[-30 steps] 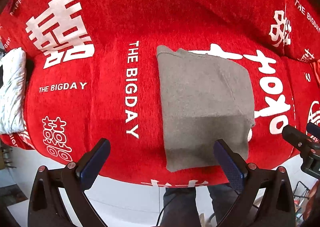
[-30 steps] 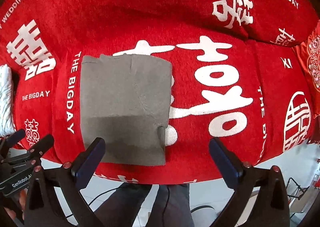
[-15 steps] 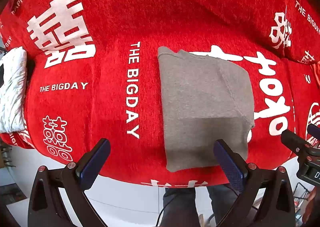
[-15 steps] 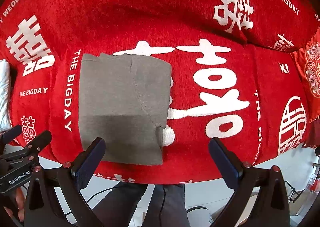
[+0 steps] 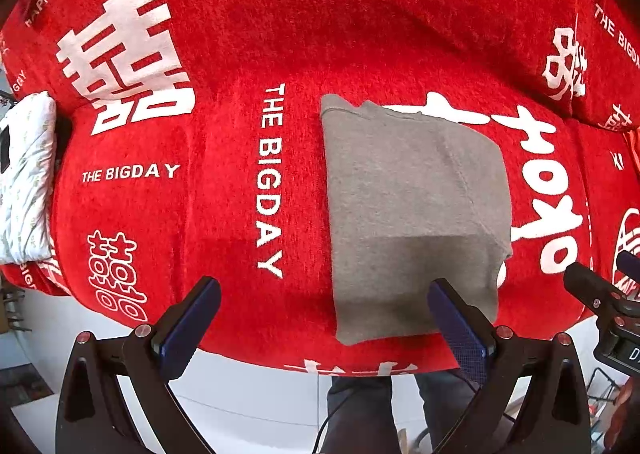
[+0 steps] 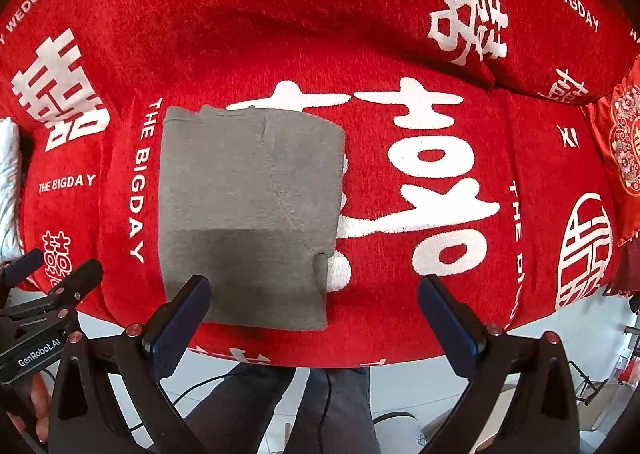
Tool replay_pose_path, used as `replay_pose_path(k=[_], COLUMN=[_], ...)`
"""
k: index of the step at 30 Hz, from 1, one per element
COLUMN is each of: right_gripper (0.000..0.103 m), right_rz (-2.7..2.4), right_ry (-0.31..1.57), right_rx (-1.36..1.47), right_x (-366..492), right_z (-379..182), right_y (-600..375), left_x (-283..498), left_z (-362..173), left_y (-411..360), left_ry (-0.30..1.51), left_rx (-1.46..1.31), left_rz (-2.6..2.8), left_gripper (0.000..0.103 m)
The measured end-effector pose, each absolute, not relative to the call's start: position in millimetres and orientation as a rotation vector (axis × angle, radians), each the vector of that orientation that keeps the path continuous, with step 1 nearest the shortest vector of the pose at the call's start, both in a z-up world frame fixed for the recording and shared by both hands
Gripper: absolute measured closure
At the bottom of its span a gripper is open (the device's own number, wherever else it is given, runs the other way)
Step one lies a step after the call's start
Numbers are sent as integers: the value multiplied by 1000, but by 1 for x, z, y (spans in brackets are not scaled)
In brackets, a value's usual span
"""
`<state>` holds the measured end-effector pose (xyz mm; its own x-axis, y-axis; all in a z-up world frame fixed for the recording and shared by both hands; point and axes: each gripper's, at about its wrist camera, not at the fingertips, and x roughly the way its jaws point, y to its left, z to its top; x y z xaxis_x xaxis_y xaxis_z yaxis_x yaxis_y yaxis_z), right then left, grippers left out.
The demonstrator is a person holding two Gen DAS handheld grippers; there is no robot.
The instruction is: Fold small clothes
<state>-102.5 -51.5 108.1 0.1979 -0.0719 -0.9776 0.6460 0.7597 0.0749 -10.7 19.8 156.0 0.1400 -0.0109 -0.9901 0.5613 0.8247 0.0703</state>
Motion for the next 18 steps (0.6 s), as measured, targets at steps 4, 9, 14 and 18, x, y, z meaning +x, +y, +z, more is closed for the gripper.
replay_pose_path(k=[4,9,14,18], right_gripper=[0,0,0,0], right_rz=[-538,-536,-535,-535], right_ry=[1285,1287,1286,1284], right_rx=[541,538,540,539], right_x=[-103,-103,-102,-104], right_z=[108,108,108,107], right_y=[-51,-50,-51,-49], left_x=[-11,-11,-11,-13], left_z=[156,155,155,154], left_y=[20,20,21,22], left_ry=[1381,1382,1384,1386], left_rx=[487,488,487,483], left_rz=[-436,-435,-434,-428], left_gripper=[0,0,0,0])
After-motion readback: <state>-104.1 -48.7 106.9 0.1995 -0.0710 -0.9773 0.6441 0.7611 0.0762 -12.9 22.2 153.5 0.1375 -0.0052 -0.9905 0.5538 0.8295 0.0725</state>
